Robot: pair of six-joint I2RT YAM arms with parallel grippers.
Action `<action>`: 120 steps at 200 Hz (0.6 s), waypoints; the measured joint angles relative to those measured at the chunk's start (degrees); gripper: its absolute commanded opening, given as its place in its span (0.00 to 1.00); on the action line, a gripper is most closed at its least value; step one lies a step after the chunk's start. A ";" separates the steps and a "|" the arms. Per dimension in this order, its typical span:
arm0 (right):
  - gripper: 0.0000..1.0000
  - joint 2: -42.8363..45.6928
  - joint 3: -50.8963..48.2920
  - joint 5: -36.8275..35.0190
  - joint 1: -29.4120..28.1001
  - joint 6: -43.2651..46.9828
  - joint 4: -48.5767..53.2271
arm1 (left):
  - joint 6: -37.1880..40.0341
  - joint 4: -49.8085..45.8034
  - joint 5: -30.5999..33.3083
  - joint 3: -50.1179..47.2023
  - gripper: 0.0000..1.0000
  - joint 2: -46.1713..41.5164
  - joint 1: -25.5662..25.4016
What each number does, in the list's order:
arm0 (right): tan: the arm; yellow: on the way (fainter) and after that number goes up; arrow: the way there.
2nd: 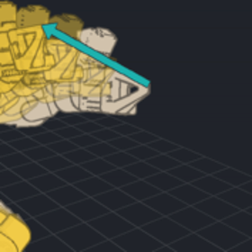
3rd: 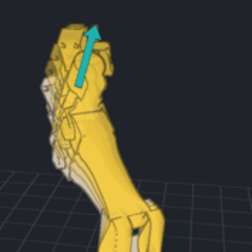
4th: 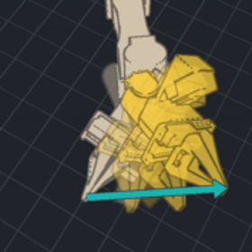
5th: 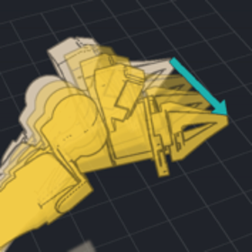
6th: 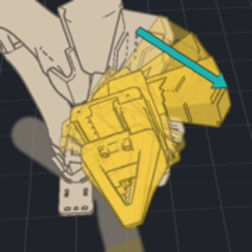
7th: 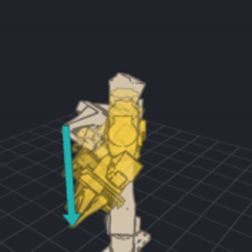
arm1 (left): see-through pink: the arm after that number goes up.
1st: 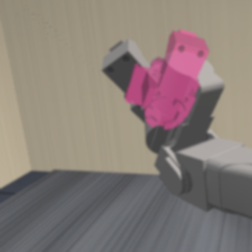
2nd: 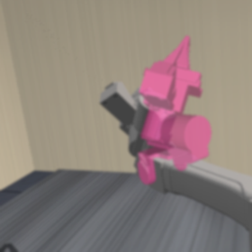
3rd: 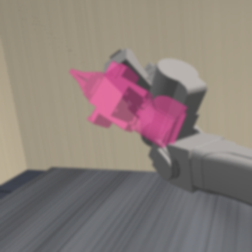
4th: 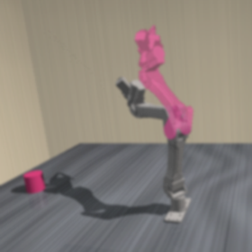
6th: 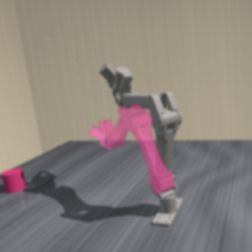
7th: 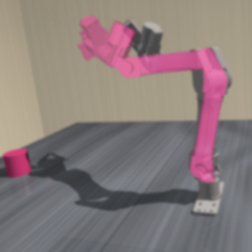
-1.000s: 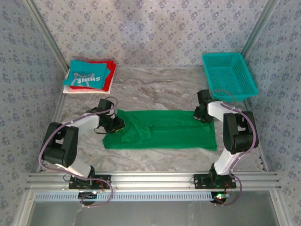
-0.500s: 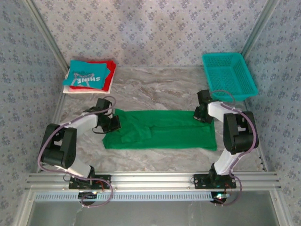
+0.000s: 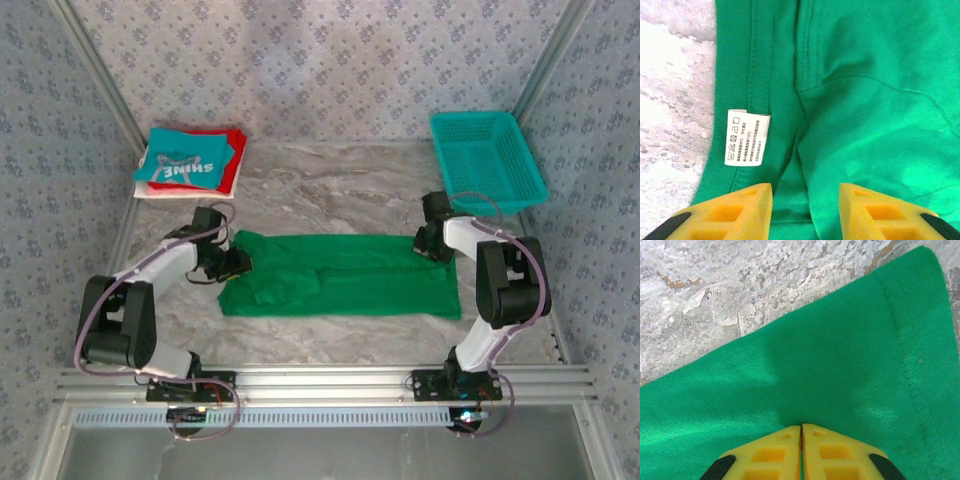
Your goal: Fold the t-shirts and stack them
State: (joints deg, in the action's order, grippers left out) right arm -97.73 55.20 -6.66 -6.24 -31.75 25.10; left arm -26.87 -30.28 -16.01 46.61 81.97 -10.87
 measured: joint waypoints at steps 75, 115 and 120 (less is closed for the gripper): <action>0.27 6.29 1.29 -2.45 -3.43 1.01 6.47 | -3.74 2.82 1.70 3.58 0.40 -6.29 -4.31; 0.28 7.98 4.96 -6.03 -7.69 2.95 9.44 | -5.75 7.34 1.68 2.29 0.38 0.79 -5.05; 0.28 8.17 4.96 -6.27 -7.96 3.21 9.53 | -5.90 7.72 1.66 2.25 0.38 1.88 -5.14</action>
State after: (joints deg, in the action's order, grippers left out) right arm -89.56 60.16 -12.93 -14.20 -28.53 34.63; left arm -32.77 -22.57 -14.35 48.86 83.85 -16.01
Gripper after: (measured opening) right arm 0.276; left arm 0.383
